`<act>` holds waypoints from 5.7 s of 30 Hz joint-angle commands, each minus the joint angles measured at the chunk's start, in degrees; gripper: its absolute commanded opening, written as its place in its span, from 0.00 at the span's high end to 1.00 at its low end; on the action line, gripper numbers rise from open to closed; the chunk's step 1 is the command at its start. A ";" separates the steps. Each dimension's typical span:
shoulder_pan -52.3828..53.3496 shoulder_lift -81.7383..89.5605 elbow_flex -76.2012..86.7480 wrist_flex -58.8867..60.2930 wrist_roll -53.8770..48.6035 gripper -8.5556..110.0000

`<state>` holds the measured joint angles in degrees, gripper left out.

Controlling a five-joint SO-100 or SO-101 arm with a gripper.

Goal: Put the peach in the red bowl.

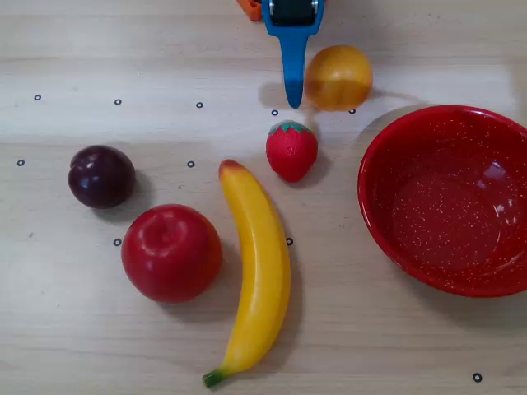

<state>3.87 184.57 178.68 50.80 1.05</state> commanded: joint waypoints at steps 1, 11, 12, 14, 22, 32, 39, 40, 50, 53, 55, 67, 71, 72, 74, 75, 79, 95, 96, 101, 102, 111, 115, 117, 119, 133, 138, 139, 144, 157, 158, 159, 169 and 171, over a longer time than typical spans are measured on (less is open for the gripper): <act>0.70 0.44 0.00 -0.35 0.09 0.93; 0.70 0.44 0.00 -0.35 0.09 0.93; 0.70 0.44 0.00 -0.35 0.09 0.93; 0.70 0.44 0.00 -0.35 0.18 0.93; 2.29 0.44 0.00 -0.35 2.46 0.93; 3.96 0.44 0.00 -0.35 4.66 0.93; 2.72 -3.34 -0.53 -6.42 5.98 0.93; 2.64 -4.39 -1.41 -7.47 6.33 0.93; 2.11 -16.26 -17.14 -6.86 9.67 0.93; 1.67 -20.39 -23.47 -4.48 9.49 0.91; 1.67 -23.82 -28.92 -1.41 8.79 0.90; 4.22 -43.95 -64.42 29.27 -6.77 0.88; 6.33 -49.39 -72.16 38.67 -11.78 0.82; 7.21 -49.57 -72.95 40.34 -12.83 0.81; 9.14 -49.39 -73.21 43.68 -14.85 0.76; 10.11 -49.48 -73.48 45.53 -16.00 0.73; 13.97 -53.09 -74.27 52.03 -22.68 0.64; 24.79 -62.58 -62.23 45.18 -34.45 0.46; 24.96 -63.11 -61.88 44.21 -34.10 0.46; 25.58 -65.92 -61.26 40.17 -31.90 0.46; 25.66 -66.53 -61.26 39.55 -31.55 0.46; 27.07 -69.61 -58.80 37.00 -30.59 0.44; 27.16 -70.22 -56.78 36.83 -30.76 0.44; 26.98 -70.22 -55.55 36.39 -30.50 0.44; 26.89 -70.22 -54.32 35.68 -30.15 0.44; 26.37 -73.04 -47.81 28.48 -27.33 0.44; 25.75 -74.44 -47.46 25.93 -25.66 0.45; 25.66 -74.62 -47.46 25.49 -25.31 0.44; 26.10 -75.15 -47.46 23.82 -23.82 0.45; 25.93 -78.22 -47.29 21.62 -23.38 0.45; 25.84 -78.40 -47.29 21.53 -23.20 0.45; 25.84 -78.75 -47.20 21.45 -23.20 0.45; 25.40 -80.51 -47.64 18.90 -21.80 0.45; 25.22 -80.77 -47.64 18.28 -21.53 0.46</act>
<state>29.97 102.74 132.98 70.05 -21.62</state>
